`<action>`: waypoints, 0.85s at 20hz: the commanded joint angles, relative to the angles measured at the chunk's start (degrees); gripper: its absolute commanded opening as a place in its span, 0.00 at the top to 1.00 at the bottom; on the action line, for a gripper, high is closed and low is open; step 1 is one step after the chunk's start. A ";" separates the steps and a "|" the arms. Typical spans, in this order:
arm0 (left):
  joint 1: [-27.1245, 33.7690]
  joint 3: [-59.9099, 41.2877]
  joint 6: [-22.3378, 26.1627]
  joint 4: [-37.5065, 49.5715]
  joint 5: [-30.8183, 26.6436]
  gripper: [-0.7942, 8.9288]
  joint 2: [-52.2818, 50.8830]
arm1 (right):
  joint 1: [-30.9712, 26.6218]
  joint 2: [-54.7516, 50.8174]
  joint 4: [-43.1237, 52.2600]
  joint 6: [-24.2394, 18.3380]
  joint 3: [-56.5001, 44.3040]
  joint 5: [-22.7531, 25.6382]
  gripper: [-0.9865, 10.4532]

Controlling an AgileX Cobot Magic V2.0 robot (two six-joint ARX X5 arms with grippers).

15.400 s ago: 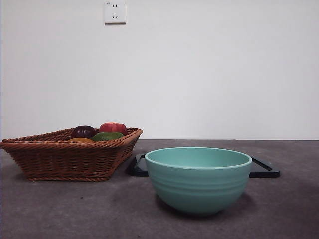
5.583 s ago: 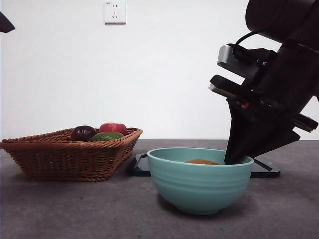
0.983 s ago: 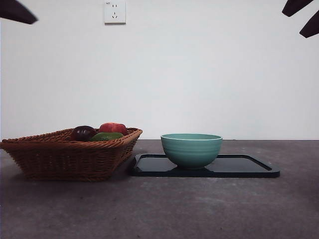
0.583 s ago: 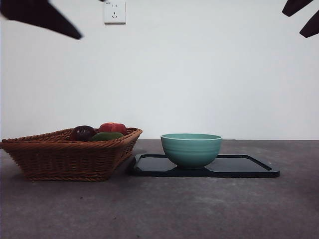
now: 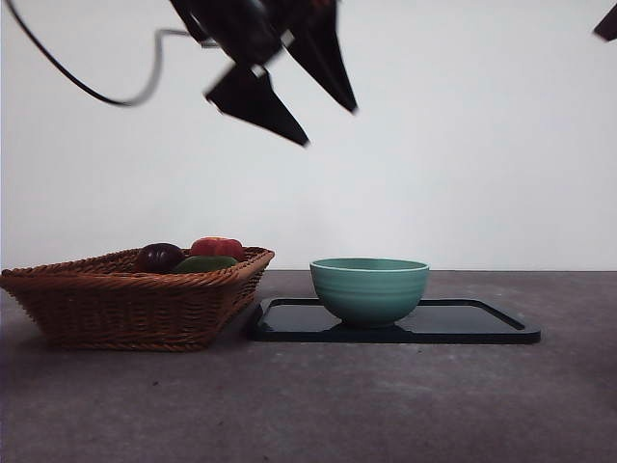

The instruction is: Pick up the wifruite, put it on the bowl, pick up the plate, put it on desk

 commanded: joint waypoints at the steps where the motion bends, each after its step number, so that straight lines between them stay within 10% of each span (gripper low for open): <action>1: -1.66 4.57 2.78 1.31 -3.61 0.54 5.29 | 0.42 -1.92 -1.81 1.57 1.01 -0.20 0.74; 17: -4.63 11.23 8.55 4.72 -10.88 0.53 21.42 | 0.42 -10.34 -9.46 3.34 1.01 0.24 0.74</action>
